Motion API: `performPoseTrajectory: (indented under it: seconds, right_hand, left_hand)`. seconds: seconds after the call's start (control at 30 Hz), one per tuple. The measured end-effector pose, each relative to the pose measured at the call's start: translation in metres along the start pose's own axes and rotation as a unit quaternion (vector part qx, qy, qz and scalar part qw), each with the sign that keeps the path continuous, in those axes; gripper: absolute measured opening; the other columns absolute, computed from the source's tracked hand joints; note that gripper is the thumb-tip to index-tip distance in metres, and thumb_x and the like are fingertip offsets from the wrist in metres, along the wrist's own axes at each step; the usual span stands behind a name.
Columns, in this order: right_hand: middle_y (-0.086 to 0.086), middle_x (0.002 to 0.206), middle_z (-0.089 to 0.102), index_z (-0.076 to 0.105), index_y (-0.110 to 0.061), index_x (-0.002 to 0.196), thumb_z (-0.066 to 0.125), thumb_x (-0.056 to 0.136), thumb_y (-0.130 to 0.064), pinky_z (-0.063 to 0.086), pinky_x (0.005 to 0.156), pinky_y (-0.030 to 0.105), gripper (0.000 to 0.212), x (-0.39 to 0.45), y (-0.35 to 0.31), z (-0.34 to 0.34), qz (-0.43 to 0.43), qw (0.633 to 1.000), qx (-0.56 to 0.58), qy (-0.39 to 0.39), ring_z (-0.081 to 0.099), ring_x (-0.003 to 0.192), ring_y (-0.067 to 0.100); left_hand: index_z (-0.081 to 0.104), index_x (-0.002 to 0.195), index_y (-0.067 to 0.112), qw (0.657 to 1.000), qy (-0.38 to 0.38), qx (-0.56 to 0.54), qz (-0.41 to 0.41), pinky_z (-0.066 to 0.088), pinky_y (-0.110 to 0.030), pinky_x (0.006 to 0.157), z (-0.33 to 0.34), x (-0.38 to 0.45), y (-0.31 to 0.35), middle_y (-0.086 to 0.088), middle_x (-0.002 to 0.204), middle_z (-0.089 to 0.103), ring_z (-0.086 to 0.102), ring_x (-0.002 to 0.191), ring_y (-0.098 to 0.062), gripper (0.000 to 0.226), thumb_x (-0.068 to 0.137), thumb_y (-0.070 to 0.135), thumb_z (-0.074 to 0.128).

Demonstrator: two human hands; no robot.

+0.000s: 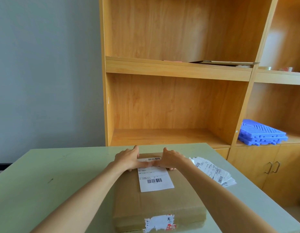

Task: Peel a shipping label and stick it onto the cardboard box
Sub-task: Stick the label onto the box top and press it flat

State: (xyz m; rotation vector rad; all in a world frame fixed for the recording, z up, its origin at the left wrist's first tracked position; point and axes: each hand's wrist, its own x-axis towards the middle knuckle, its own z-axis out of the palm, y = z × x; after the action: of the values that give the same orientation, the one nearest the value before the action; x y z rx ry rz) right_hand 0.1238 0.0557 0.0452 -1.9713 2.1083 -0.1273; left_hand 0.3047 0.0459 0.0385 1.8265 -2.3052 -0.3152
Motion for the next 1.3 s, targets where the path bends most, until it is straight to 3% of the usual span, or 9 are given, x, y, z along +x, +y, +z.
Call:
performPoseTrajectory:
  seconds: [0.1, 0.2, 0.47, 0.67, 0.93, 1.03, 1.13, 1.23, 1.3]
  right_hand:
    - [-0.001, 0.071, 0.056, 0.041, -0.008, 0.124, 0.062, 0.072, -0.074, 0.043, 0.063, 0.028, 0.087, -0.004, 0.002, -0.001, 0.000, 1.000, 0.014, -0.014, 0.054, 0.062, 0.013]
    - [0.000, 0.080, 0.057, 0.039, -0.009, 0.124, 0.066, 0.069, -0.073, 0.043, 0.053, 0.025, 0.089, -0.008, 0.004, -0.002, -0.002, 0.999, 0.021, -0.032, 0.055, 0.060, 0.011]
    - [0.004, 0.089, 0.055, 0.036, -0.011, 0.127, 0.074, 0.070, -0.062, 0.046, 0.049, 0.021, 0.085, -0.022, 0.006, -0.009, -0.017, 0.997, 0.010, -0.074, 0.054, 0.053, 0.011]
    - [0.000, 0.077, 0.057, 0.031, -0.016, 0.123, 0.075, 0.074, -0.055, 0.047, 0.058, 0.021, 0.077, -0.034, 0.008, -0.010, -0.033, 0.993, 0.002, -0.111, 0.052, 0.052, 0.010]
    - [-0.004, 0.060, 0.048, 0.021, -0.012, 0.138, 0.076, 0.073, -0.058, 0.040, 0.059, 0.020, 0.097, -0.050, 0.009, -0.016, -0.060, 0.984, -0.011, -0.165, 0.039, 0.046, 0.010]
    - [-0.001, 0.066, 0.049, 0.021, -0.012, 0.138, 0.078, 0.069, -0.059, 0.042, 0.064, 0.023, 0.102, -0.049, 0.009, -0.017, -0.062, 0.981, -0.008, -0.182, 0.039, 0.050, 0.010]
    - [0.003, 0.089, 0.054, 0.023, -0.016, 0.136, 0.078, 0.069, -0.059, 0.043, 0.066, 0.021, 0.097, -0.050, 0.010, -0.018, -0.066, 0.981, -0.009, -0.181, 0.044, 0.058, 0.008]
    - [-0.001, 0.076, 0.053, 0.022, -0.013, 0.136, 0.076, 0.075, -0.054, 0.040, 0.061, 0.019, 0.092, -0.052, 0.013, -0.020, -0.059, 0.980, 0.022, -0.187, 0.042, 0.054, 0.008]
    - [-0.002, 0.068, 0.055, 0.022, -0.007, 0.138, 0.070, 0.080, -0.056, 0.042, 0.060, 0.020, 0.089, -0.049, 0.014, -0.018, -0.046, 0.984, 0.057, -0.161, 0.043, 0.049, 0.010]
  left_hand:
    - [0.040, 0.099, 0.022, 1.000, -0.006, -0.005, 0.006, 0.034, -0.031, 0.056, 0.001, -0.002, -0.002, 0.005, 0.080, 0.054, 0.051, 0.067, -0.014, 0.076, 0.062, 0.086, 0.056]
    - [0.037, 0.105, 0.023, 1.000, -0.026, -0.008, 0.016, 0.033, -0.032, 0.059, 0.000, -0.005, -0.002, 0.004, 0.085, 0.053, 0.050, 0.075, -0.016, 0.078, 0.062, 0.085, 0.058]
    - [0.030, 0.124, 0.034, 0.998, -0.055, -0.005, 0.027, 0.040, -0.035, 0.078, 0.003, -0.016, 0.001, -0.002, 0.128, 0.051, 0.052, 0.112, -0.023, 0.089, 0.058, 0.085, 0.061]
    - [0.028, 0.130, 0.041, 0.996, -0.079, -0.006, 0.047, 0.040, -0.042, 0.095, 0.001, -0.032, 0.003, 0.001, 0.136, 0.044, 0.041, 0.125, -0.023, 0.090, 0.058, 0.084, 0.062]
    - [0.020, 0.140, 0.048, 0.990, -0.103, -0.025, 0.091, 0.034, -0.044, 0.103, -0.002, -0.046, 0.006, 0.007, 0.144, 0.032, 0.033, 0.134, -0.019, 0.098, 0.061, 0.076, 0.070]
    - [0.018, 0.142, 0.048, 0.989, -0.110, -0.021, 0.102, 0.033, -0.045, 0.107, -0.003, -0.047, 0.006, 0.008, 0.146, 0.028, 0.032, 0.136, -0.019, 0.101, 0.061, 0.074, 0.071]
    - [0.015, 0.143, 0.049, 0.987, -0.115, -0.025, 0.113, 0.032, -0.044, 0.109, -0.003, -0.045, 0.004, 0.009, 0.148, 0.024, 0.031, 0.136, -0.018, 0.106, 0.059, 0.074, 0.074]
    - [0.018, 0.141, 0.050, 0.984, -0.117, -0.064, 0.121, 0.037, -0.040, 0.104, -0.003, -0.041, 0.000, 0.005, 0.139, 0.036, 0.042, 0.123, -0.016, 0.102, 0.059, 0.073, 0.073]
    - [0.024, 0.138, 0.047, 0.985, -0.085, -0.117, 0.098, 0.043, -0.035, 0.091, -0.002, -0.038, -0.007, 0.000, 0.118, 0.046, 0.049, 0.101, -0.013, 0.089, 0.065, 0.074, 0.069]
